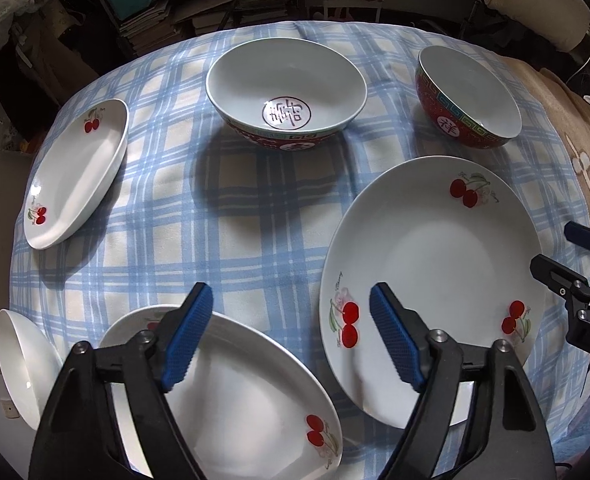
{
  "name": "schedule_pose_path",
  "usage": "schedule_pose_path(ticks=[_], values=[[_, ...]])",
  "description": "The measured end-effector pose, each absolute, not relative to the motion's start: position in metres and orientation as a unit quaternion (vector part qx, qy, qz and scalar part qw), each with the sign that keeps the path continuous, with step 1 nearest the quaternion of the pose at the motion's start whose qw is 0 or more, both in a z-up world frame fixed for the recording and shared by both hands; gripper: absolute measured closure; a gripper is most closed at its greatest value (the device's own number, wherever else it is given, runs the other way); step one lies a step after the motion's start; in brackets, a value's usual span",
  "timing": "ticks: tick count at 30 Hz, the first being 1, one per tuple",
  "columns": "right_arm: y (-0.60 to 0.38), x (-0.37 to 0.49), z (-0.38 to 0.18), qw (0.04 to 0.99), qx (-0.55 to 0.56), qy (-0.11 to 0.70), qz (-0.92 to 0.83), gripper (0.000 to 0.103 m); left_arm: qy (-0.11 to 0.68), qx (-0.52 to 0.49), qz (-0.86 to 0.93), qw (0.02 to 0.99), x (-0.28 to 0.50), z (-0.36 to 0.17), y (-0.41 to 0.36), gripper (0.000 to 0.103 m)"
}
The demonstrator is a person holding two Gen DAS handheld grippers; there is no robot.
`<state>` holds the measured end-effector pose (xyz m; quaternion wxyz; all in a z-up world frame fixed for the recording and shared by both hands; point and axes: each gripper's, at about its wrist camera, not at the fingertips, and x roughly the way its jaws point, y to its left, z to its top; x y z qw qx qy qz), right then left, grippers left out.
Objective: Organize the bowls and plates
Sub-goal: 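Lift the cherry plate with both grippers and carry it over another cherry plate, then lower the held plate with both grippers onto the other cherry plate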
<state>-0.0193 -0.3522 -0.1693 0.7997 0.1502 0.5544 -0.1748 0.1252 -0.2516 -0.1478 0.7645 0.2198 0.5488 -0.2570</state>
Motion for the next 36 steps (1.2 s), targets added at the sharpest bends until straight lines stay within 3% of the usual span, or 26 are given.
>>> schedule_pose_path(ticks=[1, 3, 5, 9, 12, 36], values=[[-0.353, -0.019, -0.173, 0.796, 0.155, 0.560, -0.169, 0.035, 0.557, 0.214, -0.259, 0.760, 0.126, -0.150, -0.252, 0.037], [-0.354, -0.017, -0.179, 0.789, 0.166, 0.570, -0.160, 0.058, 0.572, 0.199, -0.268, 0.750, 0.128, -0.155, -0.252, 0.057], [-0.353, -0.016, -0.183, 0.786, 0.176, 0.574, -0.146, 0.070, 0.590, 0.180, -0.277, 0.736, 0.130, -0.161, -0.252, 0.069], [-0.349, -0.012, -0.184, 0.786, 0.180, 0.576, -0.135, 0.084, 0.613, 0.152, -0.291, 0.719, 0.129, -0.171, -0.251, 0.087], [-0.343, -0.008, -0.188, 0.782, 0.190, 0.580, -0.127, 0.088, 0.611, 0.148, -0.288, 0.723, 0.128, -0.173, -0.251, 0.087], [-0.362, -0.025, -0.157, 0.809, 0.231, 0.522, -0.140, 0.092, 0.586, 0.157, -0.303, 0.735, 0.114, -0.134, -0.244, 0.087]])
